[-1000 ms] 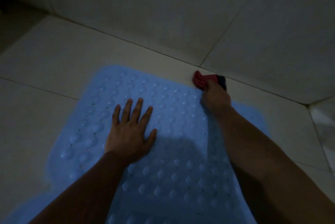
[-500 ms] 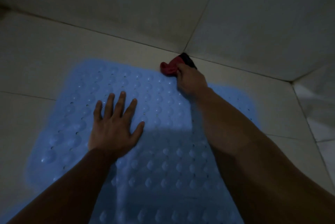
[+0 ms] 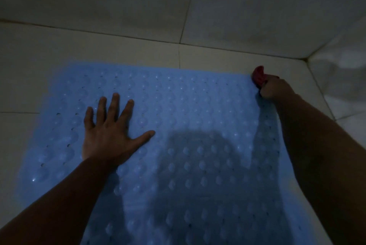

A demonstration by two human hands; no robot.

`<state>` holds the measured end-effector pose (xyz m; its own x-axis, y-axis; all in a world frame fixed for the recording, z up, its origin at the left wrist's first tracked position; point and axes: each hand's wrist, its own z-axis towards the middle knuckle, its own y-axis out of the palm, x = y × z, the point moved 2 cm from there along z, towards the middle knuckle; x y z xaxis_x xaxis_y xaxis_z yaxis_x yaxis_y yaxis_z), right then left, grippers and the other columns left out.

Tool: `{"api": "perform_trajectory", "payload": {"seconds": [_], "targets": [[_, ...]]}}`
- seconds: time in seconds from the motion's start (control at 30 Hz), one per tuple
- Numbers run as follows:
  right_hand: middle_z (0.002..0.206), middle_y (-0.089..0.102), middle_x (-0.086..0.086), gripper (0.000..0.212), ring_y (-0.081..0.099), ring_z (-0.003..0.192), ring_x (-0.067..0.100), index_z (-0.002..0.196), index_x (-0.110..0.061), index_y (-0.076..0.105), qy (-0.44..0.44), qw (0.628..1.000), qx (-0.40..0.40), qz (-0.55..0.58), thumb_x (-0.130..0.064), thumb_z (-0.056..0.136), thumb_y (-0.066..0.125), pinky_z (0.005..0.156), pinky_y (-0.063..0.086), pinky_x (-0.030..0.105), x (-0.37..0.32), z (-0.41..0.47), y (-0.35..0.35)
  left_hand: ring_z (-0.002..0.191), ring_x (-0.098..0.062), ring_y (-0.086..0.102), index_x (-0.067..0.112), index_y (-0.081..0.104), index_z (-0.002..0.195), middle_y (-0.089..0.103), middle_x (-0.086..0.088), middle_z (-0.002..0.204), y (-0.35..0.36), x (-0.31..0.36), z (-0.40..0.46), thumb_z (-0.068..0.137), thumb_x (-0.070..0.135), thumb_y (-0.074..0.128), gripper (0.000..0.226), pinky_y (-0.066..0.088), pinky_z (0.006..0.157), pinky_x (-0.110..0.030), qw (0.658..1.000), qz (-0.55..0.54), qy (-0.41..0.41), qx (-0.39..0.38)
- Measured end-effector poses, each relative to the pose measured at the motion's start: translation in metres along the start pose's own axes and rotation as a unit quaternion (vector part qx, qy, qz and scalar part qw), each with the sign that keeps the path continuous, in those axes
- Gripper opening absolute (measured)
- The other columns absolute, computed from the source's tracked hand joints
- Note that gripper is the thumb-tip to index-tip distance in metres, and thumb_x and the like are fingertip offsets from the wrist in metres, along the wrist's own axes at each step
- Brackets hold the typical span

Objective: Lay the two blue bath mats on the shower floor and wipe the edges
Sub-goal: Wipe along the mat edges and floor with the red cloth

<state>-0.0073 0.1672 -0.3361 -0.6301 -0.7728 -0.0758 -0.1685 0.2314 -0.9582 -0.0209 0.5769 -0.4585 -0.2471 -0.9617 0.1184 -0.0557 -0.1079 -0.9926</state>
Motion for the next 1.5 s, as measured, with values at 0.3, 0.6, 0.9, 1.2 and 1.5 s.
{"api": "perform_trajectory", "payload": {"seconds": [0.3, 0.6, 0.9, 1.2, 1.5], "targets": [[0.137, 0.056, 0.023, 0.049, 0.054, 0.125, 0.042, 0.149, -0.026, 0.042, -0.029, 0.999, 0.026, 0.037, -0.048, 0.105, 0.038, 0.111, 0.042, 0.049, 0.118, -0.021, 0.044, 0.157, -0.031, -0.002, 0.037, 0.010, 0.161, 0.000, -0.002, 0.172, 0.002, 0.006, 0.003, 0.073, 0.101, 0.014, 0.109, 0.001, 0.124, -0.058, 1.000, -0.001, -0.002, -0.005], [0.127, 0.061, 0.028, 0.047, 0.059, 0.114, 0.046, 0.143, -0.013, 0.052, 0.012, 0.998, -0.005, 0.056, -0.017, 0.096, 0.052, 0.098, 0.048, 0.045, 0.178, -0.089, 0.083, 0.156, -0.033, -0.012, 0.041, -0.008, 0.160, -0.017, 0.000, 0.170, -0.005, 0.003, 0.003, 0.066, 0.104, 0.012, 0.114, -0.004, 0.120, -0.068, 0.993, 0.020, -0.029, -0.114], [0.138, 0.054, 0.027, 0.055, 0.054, 0.123, 0.047, 0.149, -0.009, 0.044, 0.003, 0.995, -0.014, 0.096, -0.010, 0.094, 0.053, 0.105, 0.044, 0.045, 0.216, -0.149, 0.102, 0.155, -0.045, -0.002, 0.018, 0.024, 0.160, 0.013, -0.013, 0.170, -0.009, 0.141, -0.084, 0.093, 0.042, 0.050, 0.076, 0.004, 0.119, -0.071, 0.996, 0.008, 0.086, -0.029], [0.145, 0.052, 0.023, 0.063, 0.057, 0.121, 0.046, 0.146, -0.011, 0.049, -0.037, 0.991, 0.008, 0.126, -0.027, 0.085, 0.040, 0.100, 0.047, 0.048, 0.239, -0.205, 0.125, 0.156, -0.040, 0.005, 0.022, 0.033, 0.159, 0.012, -0.011, 0.170, 0.037, 0.228, -0.248, 0.096, 0.070, 0.038, 0.079, 0.012, 0.117, -0.073, 0.968, -0.048, 0.243, -0.047], [0.159, 0.032, 0.018, 0.067, 0.048, 0.133, 0.043, 0.153, -0.013, 0.032, -0.036, 0.994, -0.014, 0.104, -0.039, 0.095, 0.052, 0.099, 0.050, 0.053, 0.241, -0.207, 0.135, 0.157, -0.038, 0.006, 0.023, 0.031, 0.160, 0.013, -0.010, 0.170, 0.036, 0.229, -0.247, 0.095, 0.069, 0.040, 0.080, 0.010, 0.118, -0.072, 0.969, -0.025, 0.239, -0.055]]}}
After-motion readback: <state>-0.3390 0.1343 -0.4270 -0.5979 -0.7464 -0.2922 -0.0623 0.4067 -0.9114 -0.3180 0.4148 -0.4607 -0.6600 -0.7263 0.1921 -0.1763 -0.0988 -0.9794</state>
